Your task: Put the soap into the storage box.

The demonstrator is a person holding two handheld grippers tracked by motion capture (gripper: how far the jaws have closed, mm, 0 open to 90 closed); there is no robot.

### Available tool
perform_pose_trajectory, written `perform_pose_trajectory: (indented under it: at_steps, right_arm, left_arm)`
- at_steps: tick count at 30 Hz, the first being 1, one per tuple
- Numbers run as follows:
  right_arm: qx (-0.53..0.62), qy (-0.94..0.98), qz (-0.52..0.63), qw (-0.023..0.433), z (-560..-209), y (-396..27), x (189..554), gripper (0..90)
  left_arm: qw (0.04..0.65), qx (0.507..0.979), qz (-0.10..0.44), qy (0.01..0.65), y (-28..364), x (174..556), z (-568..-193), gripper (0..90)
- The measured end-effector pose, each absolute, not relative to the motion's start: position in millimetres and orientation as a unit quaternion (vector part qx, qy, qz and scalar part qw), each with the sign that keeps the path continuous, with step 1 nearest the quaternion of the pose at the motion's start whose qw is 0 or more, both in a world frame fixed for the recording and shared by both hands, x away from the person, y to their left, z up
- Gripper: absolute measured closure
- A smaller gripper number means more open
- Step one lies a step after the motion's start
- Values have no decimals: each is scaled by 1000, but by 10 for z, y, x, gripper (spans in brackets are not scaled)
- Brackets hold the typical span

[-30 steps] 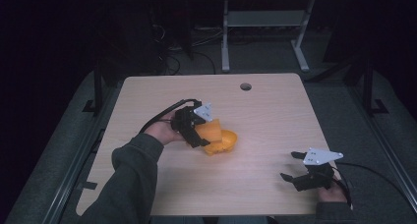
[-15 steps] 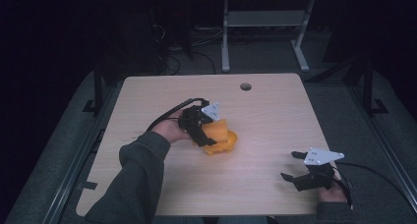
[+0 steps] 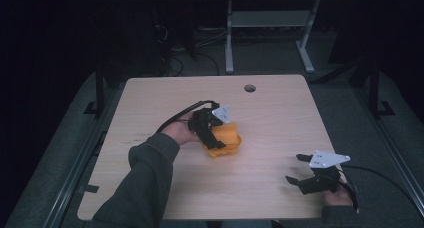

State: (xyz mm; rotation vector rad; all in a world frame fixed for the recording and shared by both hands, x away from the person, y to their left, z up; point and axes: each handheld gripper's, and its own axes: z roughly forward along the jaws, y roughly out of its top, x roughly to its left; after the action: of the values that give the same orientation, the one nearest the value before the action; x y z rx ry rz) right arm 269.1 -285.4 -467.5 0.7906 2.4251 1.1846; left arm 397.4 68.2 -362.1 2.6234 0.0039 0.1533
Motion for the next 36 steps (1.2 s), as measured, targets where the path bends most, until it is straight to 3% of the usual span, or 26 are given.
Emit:
perform_pose_trajectory:
  at_steps: [36]
  right_arm:
    - [273,850,419,165,-4675,-2861,2691,137]
  left_arm:
    - [241,970,19,8,614,4087,-3916,205]
